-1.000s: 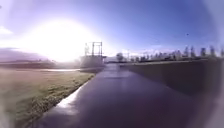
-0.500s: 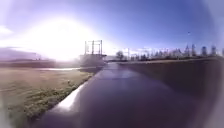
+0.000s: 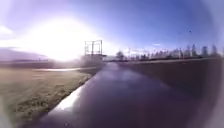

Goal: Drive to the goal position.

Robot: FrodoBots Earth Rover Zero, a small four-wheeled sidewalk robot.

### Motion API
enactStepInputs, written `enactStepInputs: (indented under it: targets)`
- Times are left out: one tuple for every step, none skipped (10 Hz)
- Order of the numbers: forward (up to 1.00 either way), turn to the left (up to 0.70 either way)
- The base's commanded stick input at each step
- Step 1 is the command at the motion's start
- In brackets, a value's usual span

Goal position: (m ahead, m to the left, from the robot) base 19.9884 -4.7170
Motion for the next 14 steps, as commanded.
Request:
enactStepInputs:
  targets:
    - [1.00, 0.00]
    - [1.00, -0.10]
    - [1.00, -0.19]
    - [1.00, -0.14]
    - [1.00, -0.03]
    - [1.00, 0.00]
    - [1.00, 0.00]
    - [1.00, 0.00]
    - [1.00, 0.00]
    - [1.00, 0.00]
    - [1.00, 0.00]
    - [1.00, 0.00]
    - [1.00, 0.00]
    - [1.00, 0.00]
